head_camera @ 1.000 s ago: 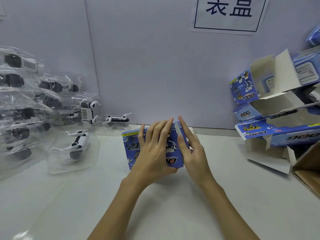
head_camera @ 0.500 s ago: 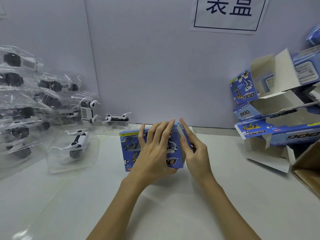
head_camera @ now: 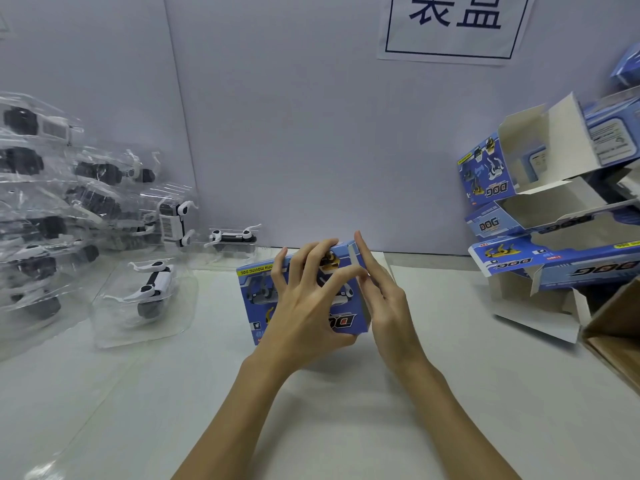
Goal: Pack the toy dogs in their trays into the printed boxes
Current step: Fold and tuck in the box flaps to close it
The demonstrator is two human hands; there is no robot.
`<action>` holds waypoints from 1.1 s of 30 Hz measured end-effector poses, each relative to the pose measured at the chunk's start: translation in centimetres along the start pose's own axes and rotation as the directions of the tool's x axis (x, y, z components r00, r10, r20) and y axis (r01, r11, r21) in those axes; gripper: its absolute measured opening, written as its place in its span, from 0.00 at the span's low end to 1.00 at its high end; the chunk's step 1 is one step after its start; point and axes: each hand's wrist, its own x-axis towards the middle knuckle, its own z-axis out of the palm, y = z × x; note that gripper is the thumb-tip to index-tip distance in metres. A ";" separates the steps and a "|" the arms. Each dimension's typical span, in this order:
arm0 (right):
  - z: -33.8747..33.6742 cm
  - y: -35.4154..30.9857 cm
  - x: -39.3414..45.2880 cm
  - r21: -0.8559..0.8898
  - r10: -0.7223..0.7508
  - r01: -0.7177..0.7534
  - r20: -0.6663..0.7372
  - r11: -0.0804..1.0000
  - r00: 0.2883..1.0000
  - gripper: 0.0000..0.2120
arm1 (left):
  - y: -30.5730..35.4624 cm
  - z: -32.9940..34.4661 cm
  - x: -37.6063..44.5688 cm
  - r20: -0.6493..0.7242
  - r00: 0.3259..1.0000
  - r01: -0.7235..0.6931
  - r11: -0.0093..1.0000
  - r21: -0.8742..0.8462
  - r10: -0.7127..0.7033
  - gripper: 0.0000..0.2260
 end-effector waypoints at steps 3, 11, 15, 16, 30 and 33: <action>0.1 -0.1 0.1 0.000 0.000 0.000 0.023 1.000 1.000 0.24 | -0.1 -0.2 0.1 -0.013 1.000 0.012 1.000 -0.017 -0.013 0.42; 0.7 0.1 0.5 -0.111 -0.041 0.047 0.055 0.993 0.998 0.25 | -0.3 -0.6 0.3 -0.015 0.999 0.029 0.998 -0.050 -0.030 0.41; 0.8 0.2 0.5 -0.131 -0.061 0.067 0.044 0.989 0.997 0.24 | -0.2 -0.8 0.4 -0.009 1.000 0.023 0.997 -0.071 -0.024 0.40; 0.8 0.2 0.5 -0.143 -0.066 0.071 0.041 0.987 0.997 0.25 | -0.2 -0.8 0.4 -0.008 1.000 0.023 0.997 -0.074 -0.024 0.40; -0.5 0.0 0.4 0.018 0.013 -0.014 0.062 1.000 0.998 0.25 | -1.7 -1.7 0.7 -0.037 0.998 0.052 0.983 -0.175 -0.059 0.38; -0.1 0.3 0.2 -0.064 -0.031 0.033 0.035 0.997 0.999 0.26 | -1.6 -1.7 0.8 -0.027 0.997 0.061 0.976 -0.211 -0.068 0.39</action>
